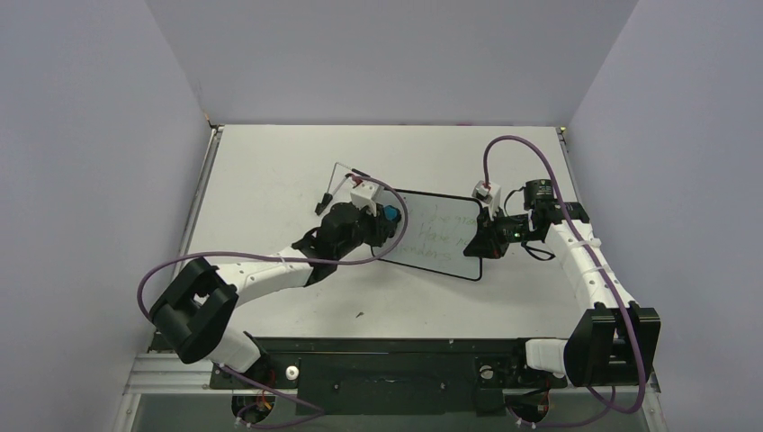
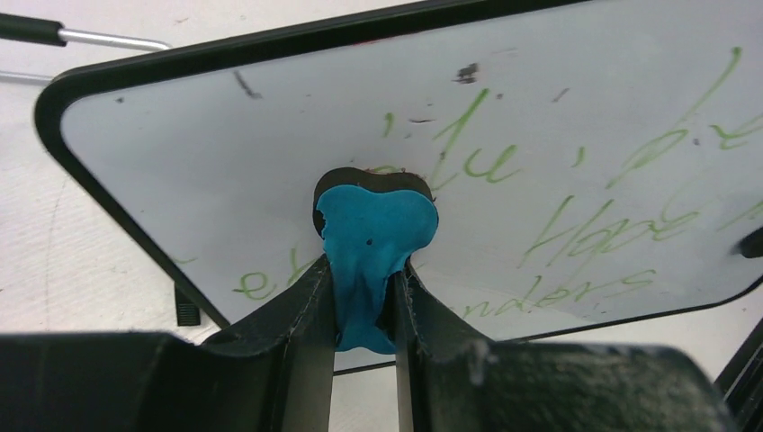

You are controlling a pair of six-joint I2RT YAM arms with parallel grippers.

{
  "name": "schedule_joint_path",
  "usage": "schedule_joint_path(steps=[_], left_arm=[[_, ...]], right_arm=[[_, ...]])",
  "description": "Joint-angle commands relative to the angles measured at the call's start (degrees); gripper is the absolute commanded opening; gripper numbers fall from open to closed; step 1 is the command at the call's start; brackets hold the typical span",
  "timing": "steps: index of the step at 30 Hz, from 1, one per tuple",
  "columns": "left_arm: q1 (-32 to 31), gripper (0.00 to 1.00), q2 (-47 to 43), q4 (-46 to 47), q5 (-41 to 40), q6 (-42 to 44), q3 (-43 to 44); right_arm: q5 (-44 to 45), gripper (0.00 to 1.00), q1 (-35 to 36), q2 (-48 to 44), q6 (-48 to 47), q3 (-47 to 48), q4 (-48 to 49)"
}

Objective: Erase the whiteboard
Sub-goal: Erase the whiteboard at the whiteboard stand.

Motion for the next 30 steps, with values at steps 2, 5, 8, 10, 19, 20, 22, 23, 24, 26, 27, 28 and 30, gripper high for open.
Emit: schedule_joint_path(steps=[2, 5, 8, 10, 19, 20, 22, 23, 24, 26, 27, 28, 30], left_arm=[[0.7, 0.00, -1.7, 2.1, 0.3, -0.6, 1.1], [1.4, 0.00, -0.8, -0.9, -1.0, -0.9, 2.7], [-1.8, 0.00, -0.5, -2.0, -1.7, 3.8, 3.9], [-2.6, 0.00, -0.5, -2.6, -2.7, 4.6, 4.4], [-1.7, 0.00, -1.2, -3.9, -4.0, 3.1, 5.6], [-2.2, 0.00, -1.2, -3.5, -4.0, 4.1, 5.8], [-2.8, 0.00, -1.4, -3.2, -4.7, 5.2, 5.8], [-2.6, 0.00, -1.5, -3.1, -5.2, 4.9, 5.8], [-2.3, 0.00, -1.6, -3.3, -5.7, 3.5, 5.8], [-1.0, 0.00, -1.7, -3.9, -6.5, 0.6, 6.1], [-0.1, 0.00, -1.9, -4.3, -6.8, -0.4, 6.2], [0.4, 0.00, -2.0, -4.5, -7.3, -1.7, 6.2], [0.6, 0.00, -2.3, -5.1, -7.3, -2.2, 6.5]], right_arm=[[-3.2, 0.00, 0.6, 0.0, -3.2, 0.9, -1.2], [-3.2, 0.00, 0.7, 0.0, -3.2, 0.7, -1.3], [-3.2, 0.00, 0.6, 0.1, -3.2, 0.8, -1.2], [-3.2, 0.00, 0.6, 0.3, -3.2, 0.8, -1.3], [-3.2, 0.00, 0.6, 0.4, -3.3, 0.8, -1.3], [-3.2, 0.00, 0.6, 0.5, -3.3, 0.8, -1.3], [-3.1, 0.00, 0.6, 0.4, -3.3, 0.9, -1.3], [-3.2, 0.00, 0.6, 0.4, -3.4, 0.9, -1.3], [-3.2, 0.00, 0.6, 0.3, -3.4, 0.8, -1.3], [-3.2, 0.00, 0.6, 0.3, -3.4, 0.8, -1.3], [-3.1, 0.00, 0.6, 0.3, -3.4, 0.7, -1.3], [-3.2, 0.00, 0.6, 0.3, -3.4, 0.7, -1.2], [-3.2, 0.00, 0.7, 0.4, -3.4, 0.8, -1.3]])
